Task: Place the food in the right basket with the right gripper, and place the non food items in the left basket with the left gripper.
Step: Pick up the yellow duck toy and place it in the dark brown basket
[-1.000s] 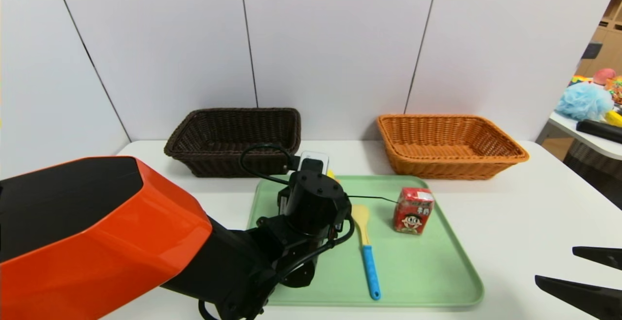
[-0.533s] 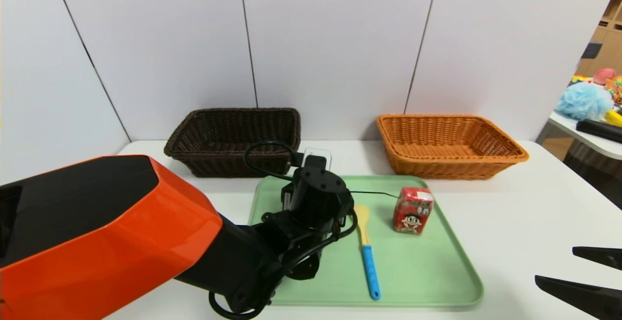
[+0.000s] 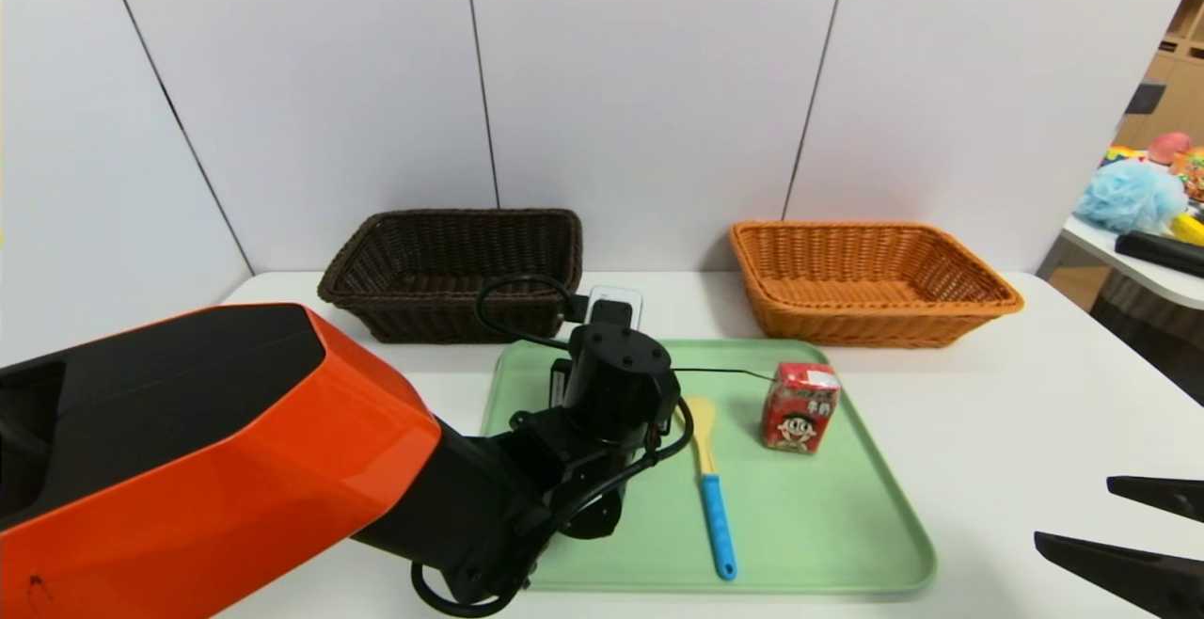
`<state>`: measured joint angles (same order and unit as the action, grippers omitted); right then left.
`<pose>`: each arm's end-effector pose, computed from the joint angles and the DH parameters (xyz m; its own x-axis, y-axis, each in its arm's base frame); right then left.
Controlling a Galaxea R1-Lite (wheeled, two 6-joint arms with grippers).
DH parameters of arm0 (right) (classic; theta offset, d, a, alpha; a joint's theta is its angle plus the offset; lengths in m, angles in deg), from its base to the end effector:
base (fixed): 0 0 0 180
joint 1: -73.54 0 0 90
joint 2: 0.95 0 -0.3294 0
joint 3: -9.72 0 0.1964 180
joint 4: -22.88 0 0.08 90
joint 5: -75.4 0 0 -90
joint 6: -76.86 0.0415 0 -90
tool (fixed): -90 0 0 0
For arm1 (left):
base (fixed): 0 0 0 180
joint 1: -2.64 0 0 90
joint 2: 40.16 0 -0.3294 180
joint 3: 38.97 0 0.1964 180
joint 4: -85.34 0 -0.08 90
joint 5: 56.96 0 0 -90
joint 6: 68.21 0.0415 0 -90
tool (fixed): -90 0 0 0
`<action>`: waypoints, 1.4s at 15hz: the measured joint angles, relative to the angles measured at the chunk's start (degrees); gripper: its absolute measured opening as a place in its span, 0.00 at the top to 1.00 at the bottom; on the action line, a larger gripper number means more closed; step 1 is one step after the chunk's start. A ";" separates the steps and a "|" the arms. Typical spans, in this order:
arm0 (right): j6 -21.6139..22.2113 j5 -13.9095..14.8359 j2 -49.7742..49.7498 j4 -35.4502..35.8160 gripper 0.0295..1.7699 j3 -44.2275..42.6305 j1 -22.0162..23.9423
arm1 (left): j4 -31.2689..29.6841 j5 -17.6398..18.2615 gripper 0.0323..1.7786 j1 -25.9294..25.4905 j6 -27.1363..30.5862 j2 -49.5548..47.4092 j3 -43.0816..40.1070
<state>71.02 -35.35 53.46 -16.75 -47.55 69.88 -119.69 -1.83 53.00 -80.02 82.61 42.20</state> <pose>0.0985 0.0210 0.2065 0.7249 0.4014 -0.5598 -0.4019 0.9065 0.1295 0.2954 -0.3194 0.1141 0.9419 -0.2408 -0.2340 0.2390 0.9703 -0.0366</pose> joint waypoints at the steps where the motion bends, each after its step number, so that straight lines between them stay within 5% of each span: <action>1: -0.02 0.00 0.00 0.00 0.03 0.00 0.00 | 0.02 -0.02 0.55 0.00 0.02 0.05 -0.01; 21: 0.02 0.06 -0.05 0.57 0.03 -0.11 -1.57 | 1.55 0.13 0.55 -1.49 8.18 -14.12 -1.16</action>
<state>71.04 -35.29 53.41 -16.17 -47.66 68.31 -118.14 -1.69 51.52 -71.84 68.49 41.05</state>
